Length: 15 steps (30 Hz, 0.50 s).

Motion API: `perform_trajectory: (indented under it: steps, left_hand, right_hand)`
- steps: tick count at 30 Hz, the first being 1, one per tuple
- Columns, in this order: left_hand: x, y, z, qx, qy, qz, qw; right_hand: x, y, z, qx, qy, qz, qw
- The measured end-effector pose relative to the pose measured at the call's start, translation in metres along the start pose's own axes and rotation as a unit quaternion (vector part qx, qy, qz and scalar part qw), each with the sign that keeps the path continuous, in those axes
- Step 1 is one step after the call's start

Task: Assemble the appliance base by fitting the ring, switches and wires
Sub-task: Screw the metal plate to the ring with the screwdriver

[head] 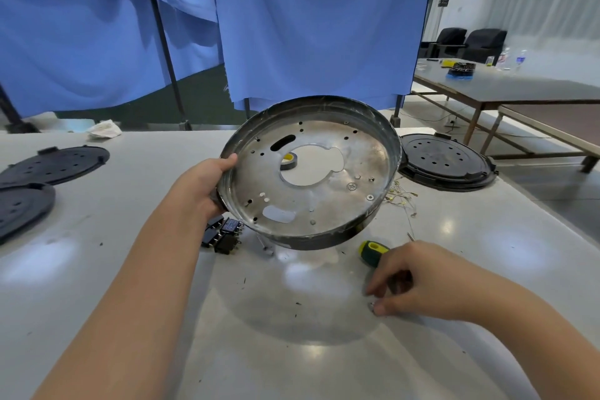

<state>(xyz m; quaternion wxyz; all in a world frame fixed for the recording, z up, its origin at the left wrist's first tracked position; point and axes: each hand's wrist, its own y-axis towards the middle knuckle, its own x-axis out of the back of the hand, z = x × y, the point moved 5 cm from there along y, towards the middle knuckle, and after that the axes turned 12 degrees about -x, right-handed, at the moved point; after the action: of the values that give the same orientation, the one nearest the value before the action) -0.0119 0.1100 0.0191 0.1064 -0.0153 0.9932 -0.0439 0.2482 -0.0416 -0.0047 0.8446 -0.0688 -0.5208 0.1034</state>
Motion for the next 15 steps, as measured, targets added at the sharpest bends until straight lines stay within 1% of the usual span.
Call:
perform_trajectory:
  steps: [4,7,9,11,13,15]
  left_hand:
    - [0.0,0.001,0.001,-0.005,0.009,-0.003,1.0]
    - [-0.002,0.001,0.001,-0.01,0.022,-0.003,1.0]
    - [-0.004,0.001,-0.001,-0.019,0.033,-0.006,0.999]
    - [-0.006,0.0,-0.004,-0.033,0.046,-0.015,0.998]
    - [-0.007,-0.001,-0.008,-0.054,0.053,-0.024,0.997]
    - [-0.01,-0.003,-0.015,-0.094,0.06,-0.03,0.993]
  right_hand:
    - [-0.005,-0.002,0.005,0.002,-0.018,0.014,1.0]
    - [-0.004,-0.002,0.006,0.006,-0.013,0.003,1.0]
    - [-0.001,-0.002,0.004,0.001,0.039,0.008,0.999]
    - [0.005,-0.003,0.001,0.001,0.124,0.023,0.992]
    - [0.015,-0.004,-0.006,0.003,0.186,0.005,0.983]
    - [0.028,-0.004,-0.018,-0.017,0.225,-0.03,0.974]
